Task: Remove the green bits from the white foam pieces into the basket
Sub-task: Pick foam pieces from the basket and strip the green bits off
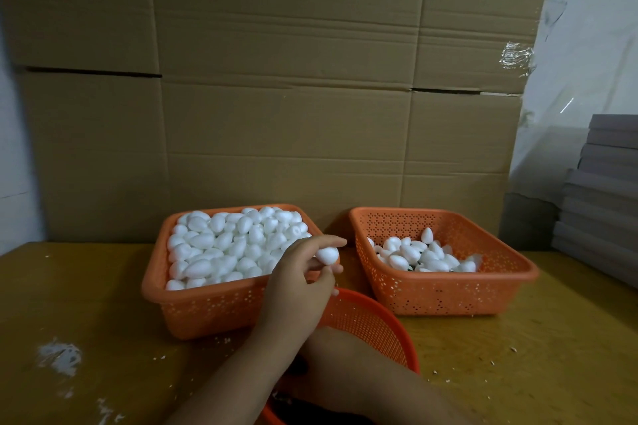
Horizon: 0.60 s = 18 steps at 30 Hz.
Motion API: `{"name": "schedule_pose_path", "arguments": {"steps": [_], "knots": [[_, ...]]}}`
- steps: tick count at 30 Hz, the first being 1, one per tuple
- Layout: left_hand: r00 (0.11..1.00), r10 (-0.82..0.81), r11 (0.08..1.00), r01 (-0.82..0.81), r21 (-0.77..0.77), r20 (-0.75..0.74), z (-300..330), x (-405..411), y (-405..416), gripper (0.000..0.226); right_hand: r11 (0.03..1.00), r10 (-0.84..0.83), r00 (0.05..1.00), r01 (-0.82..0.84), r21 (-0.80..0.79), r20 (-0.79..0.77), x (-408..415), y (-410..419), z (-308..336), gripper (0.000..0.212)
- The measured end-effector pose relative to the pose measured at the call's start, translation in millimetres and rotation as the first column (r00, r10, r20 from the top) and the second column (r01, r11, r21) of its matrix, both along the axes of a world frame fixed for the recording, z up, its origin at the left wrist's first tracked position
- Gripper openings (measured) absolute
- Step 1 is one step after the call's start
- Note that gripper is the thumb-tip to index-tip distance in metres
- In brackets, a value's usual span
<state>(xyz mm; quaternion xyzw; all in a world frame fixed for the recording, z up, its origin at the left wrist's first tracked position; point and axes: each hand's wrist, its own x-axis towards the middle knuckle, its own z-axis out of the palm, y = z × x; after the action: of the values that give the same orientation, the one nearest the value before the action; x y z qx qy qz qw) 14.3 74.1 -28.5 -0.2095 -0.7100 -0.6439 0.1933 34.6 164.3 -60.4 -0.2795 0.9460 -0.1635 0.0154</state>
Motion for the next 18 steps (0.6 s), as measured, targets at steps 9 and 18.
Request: {"name": "schedule_pose_path", "arguments": {"steps": [9, 18], "knots": [[1.0, -0.001, 0.995, 0.003, 0.098, -0.021, -1.0, -3.3, 0.1, 0.043, 0.996, 0.042, 0.999, -0.044, -0.075, -0.028, 10.6, -0.9, 11.9, 0.034], [0.989, 0.124, 0.992, -0.125, -0.017, -0.085, 0.0, -5.4, -2.3, 0.027, 0.995, 0.052, 0.999, -0.053, -0.086, -0.015, 13.6, -0.7, 15.9, 0.032]]}}
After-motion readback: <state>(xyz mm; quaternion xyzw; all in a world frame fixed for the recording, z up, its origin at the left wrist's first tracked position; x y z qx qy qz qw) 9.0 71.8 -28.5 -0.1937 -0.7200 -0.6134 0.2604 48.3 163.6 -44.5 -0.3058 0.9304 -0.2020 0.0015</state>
